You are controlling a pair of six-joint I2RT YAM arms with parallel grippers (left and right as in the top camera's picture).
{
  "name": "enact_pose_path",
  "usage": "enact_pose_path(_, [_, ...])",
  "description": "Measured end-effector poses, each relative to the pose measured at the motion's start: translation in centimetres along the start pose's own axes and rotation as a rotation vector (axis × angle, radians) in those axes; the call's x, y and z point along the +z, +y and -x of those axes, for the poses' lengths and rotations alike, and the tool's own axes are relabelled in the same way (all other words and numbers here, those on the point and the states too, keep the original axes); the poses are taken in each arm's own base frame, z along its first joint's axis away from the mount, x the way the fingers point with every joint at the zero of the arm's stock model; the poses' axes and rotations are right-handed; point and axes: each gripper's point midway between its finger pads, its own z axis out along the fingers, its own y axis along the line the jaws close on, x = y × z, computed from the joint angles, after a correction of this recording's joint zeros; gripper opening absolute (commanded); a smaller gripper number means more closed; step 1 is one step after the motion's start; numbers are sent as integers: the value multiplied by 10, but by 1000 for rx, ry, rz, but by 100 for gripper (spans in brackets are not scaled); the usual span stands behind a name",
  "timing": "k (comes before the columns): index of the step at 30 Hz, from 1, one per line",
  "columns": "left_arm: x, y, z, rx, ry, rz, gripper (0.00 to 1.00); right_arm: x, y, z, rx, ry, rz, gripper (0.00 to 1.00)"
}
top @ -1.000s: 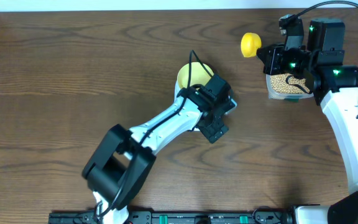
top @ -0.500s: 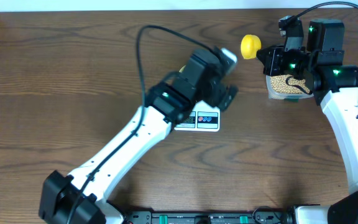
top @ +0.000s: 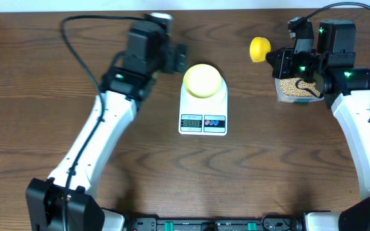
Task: Scoop item into bowl and weigh 50g on scale
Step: 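Withdraw the left gripper back from the scale to the left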
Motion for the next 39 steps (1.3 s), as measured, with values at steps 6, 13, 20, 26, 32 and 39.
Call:
enact_pose_path(6, [-3, 59, 8, -79, -23, 102, 98, 0, -6, 2, -9, -10, -35, 1])
enact_pose_path(13, [-5, 76, 21, -98, -75, 126, 98, 0, -7, 6, -48, -26, -45, 1])
enact_pose_path(20, [-5, 72, 20, -97, -69, 109, 98, 0, -7, 11, -76, -45, -46, 1])
enact_pose_path(26, [-3, 42, 8, -100, -11, -59, 98, -1, -7, 13, -99, -53, -46, 1])
enact_pose_path(32, [-12, 19, -42, -55, 197, -190, 97, -1, -7, 14, -118, -53, -48, 1])
enact_pose_path(39, [-48, -2, -77, 164, 324, -291, 98, -1, -7, 13, -130, -52, -50, 1])
